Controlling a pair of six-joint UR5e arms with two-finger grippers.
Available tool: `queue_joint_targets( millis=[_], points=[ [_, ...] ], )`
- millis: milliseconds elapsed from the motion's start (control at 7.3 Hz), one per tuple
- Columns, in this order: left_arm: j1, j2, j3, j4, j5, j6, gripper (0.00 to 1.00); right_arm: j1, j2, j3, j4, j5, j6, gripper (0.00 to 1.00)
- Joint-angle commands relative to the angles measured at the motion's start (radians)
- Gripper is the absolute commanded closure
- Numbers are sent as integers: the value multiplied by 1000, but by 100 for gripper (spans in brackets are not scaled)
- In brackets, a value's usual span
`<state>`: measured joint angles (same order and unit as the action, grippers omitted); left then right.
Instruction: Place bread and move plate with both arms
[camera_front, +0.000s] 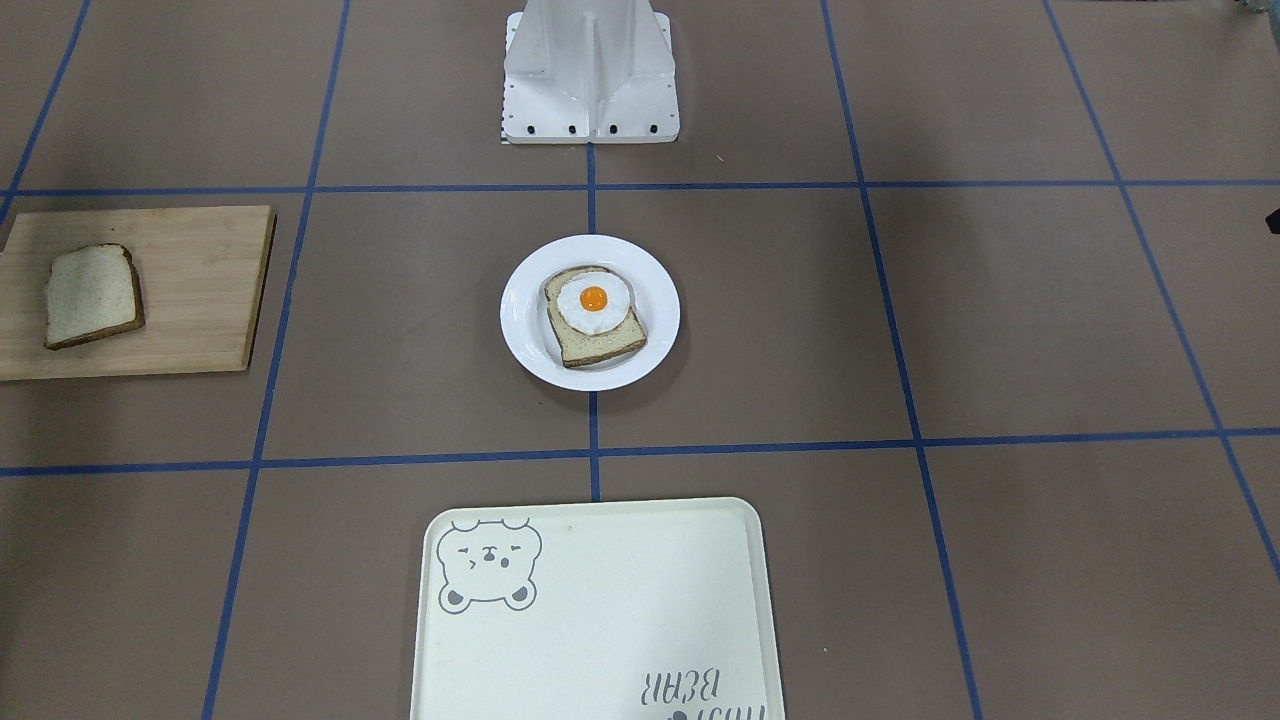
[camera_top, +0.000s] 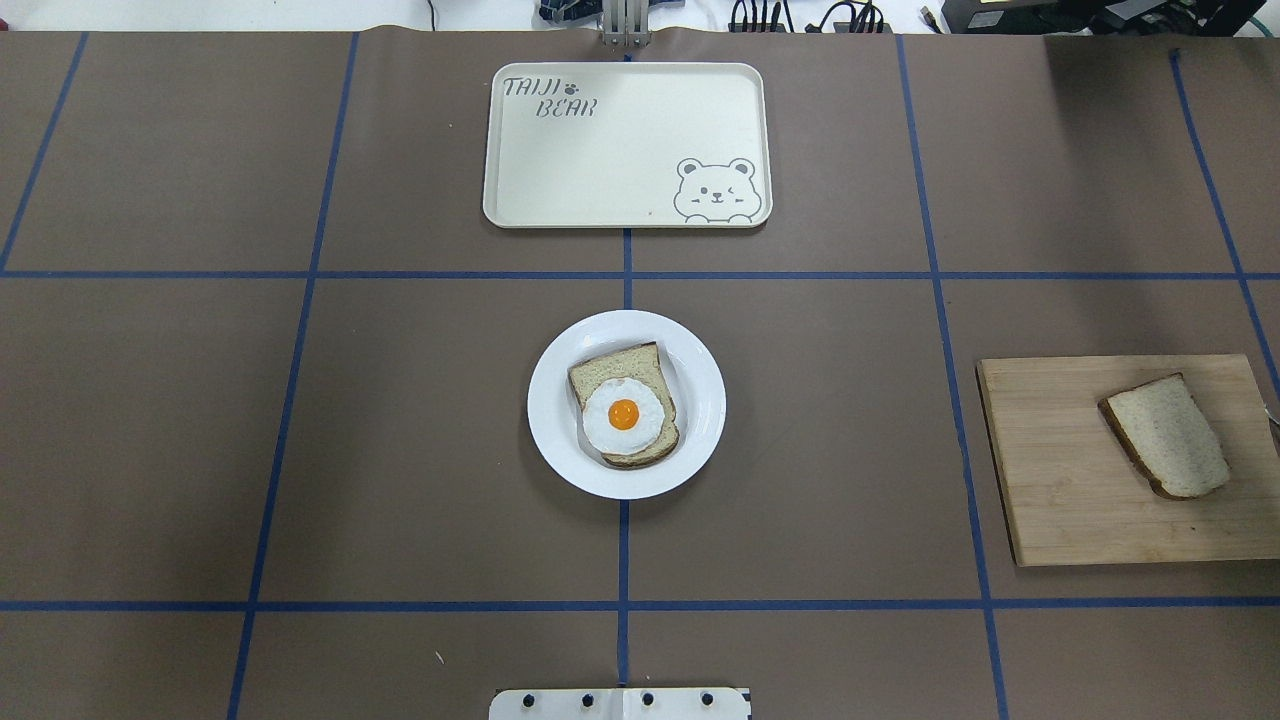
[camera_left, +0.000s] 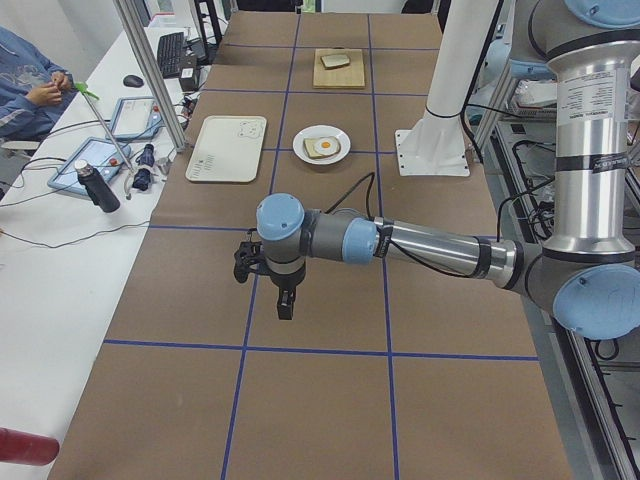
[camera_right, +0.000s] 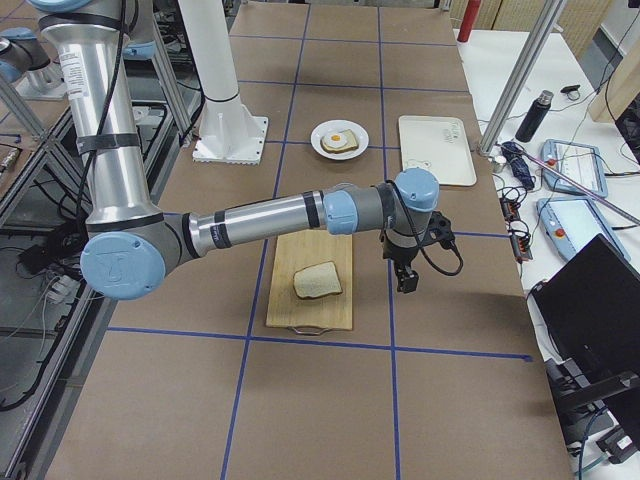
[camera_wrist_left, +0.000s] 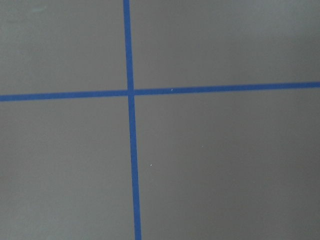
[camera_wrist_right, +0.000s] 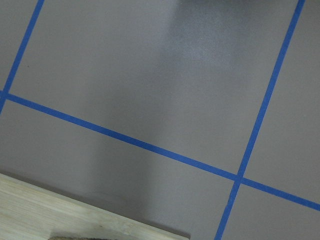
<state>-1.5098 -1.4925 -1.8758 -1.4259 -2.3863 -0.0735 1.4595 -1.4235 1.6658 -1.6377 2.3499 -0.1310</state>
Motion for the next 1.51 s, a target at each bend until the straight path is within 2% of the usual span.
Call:
queue_joint_targets(
  millis=[0, 274, 548, 685, 821, 958, 1095, 1369],
  points=[
    [-12, 12, -63, 79, -36, 14, 1, -17, -8, 5, -1, 5, 2, 0],
    [-12, 14, -74, 64, -39, 6, 1, -59, -43, 2, -1, 38, 4, 0],
    [-9, 2, -69, 62, -39, 4, 1, -100, -74, 6, 1, 63, 82, 0],
    [-9, -6, -68, 52, -39, 7, 1, -128, -101, 0, 40, 71, 85, 1],
    [-9, -6, -40, -9, -39, 3, 1, -151, -132, -11, 126, 103, 182, 8],
    [-9, -6, -13, -49, -39, 0, 1, -192, -181, -17, 259, 103, 274, 9],
    [-9, -6, -6, -53, -39, 0, 1, -221, -207, -73, 418, 107, 342, 10],
    [-9, -8, -16, -54, -39, 0, 1, -298, -270, -109, 684, 106, 569, 13]
  ],
)
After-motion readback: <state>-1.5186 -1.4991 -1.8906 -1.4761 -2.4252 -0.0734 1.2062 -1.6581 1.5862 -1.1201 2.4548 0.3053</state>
